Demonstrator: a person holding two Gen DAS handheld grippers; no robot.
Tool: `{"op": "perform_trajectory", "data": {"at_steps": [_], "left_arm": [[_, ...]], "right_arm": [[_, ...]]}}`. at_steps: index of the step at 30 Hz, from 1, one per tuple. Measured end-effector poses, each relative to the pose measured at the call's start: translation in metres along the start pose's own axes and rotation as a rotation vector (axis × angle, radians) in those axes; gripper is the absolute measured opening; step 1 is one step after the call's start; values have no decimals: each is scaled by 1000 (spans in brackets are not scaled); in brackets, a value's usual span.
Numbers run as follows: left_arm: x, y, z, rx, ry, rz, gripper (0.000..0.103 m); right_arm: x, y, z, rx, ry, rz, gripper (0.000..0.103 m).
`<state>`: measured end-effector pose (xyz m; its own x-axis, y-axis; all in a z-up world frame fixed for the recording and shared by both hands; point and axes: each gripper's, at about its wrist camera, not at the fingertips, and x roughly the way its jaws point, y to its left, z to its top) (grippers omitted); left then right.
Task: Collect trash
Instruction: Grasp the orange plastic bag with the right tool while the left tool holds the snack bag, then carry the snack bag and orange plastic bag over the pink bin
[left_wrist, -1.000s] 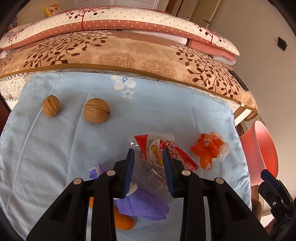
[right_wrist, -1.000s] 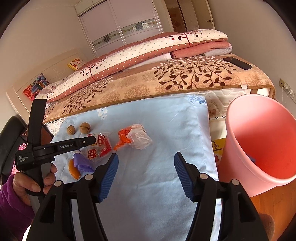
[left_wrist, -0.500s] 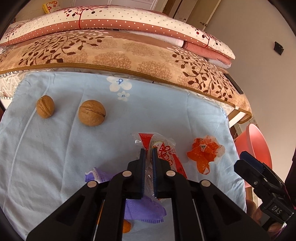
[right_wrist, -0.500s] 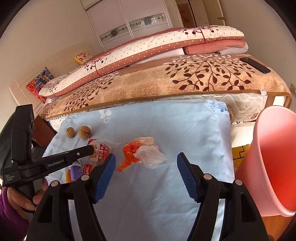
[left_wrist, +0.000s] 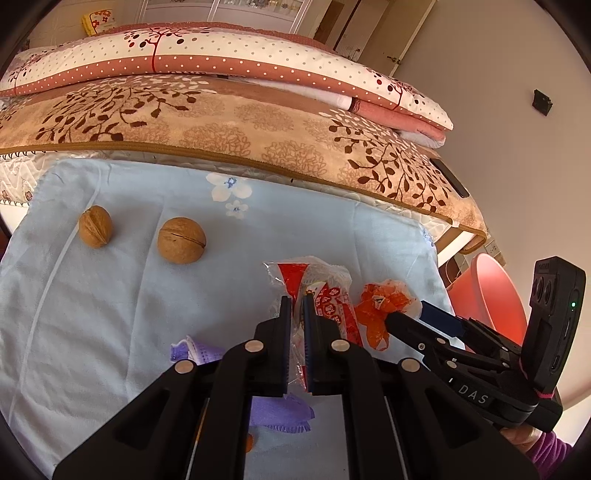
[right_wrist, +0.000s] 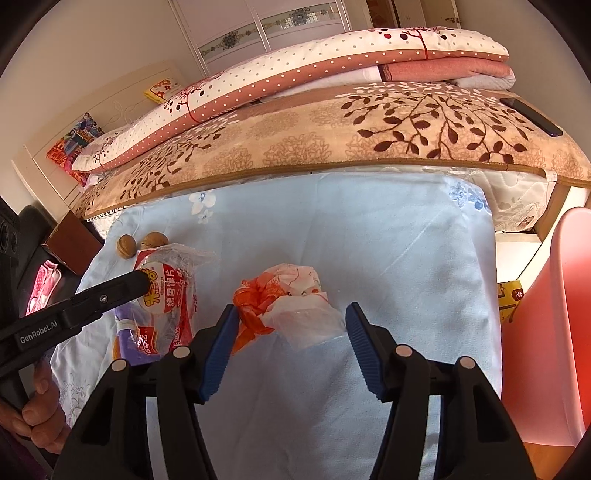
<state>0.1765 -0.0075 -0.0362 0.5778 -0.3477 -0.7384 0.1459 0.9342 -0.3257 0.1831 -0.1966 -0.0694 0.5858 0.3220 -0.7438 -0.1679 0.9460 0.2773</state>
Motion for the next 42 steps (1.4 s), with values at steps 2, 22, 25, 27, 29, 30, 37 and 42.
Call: {"op": "perform_trajectory", "data": {"at_steps": [2,22,25,27,29,30,37,42], "left_arm": [[-2,0,-1,-2,-3,-3,6],[-39,-48,-22,71,-49,-94,6],[-43,-58,-25,88,-54,-108,6],[-44,-66,-26,99,-55,-117,6],[-46,-73,-27,110,-59,-125,6],[-47,-77,-27,116,-61,-130,6],[-49,-108,-28,169,-70,-162,6],[-47,-135,-27,214,-76,-188,6]], "right_arm": [[-4,1,-3,-2,-1,2,58],[-102,-7,-48,43,-123,-35,57],[-116,-11,-52,49,-148,-55,57],[-124,-14,-55,51,-163,-71,57],[-131,-17,-58,61,-174,-80,57],[-135,-19,-59,66,-181,-84,57],[-159,-38,-66,110,-229,-122,57],[-175,-60,-69,158,-260,-153,57]]}}
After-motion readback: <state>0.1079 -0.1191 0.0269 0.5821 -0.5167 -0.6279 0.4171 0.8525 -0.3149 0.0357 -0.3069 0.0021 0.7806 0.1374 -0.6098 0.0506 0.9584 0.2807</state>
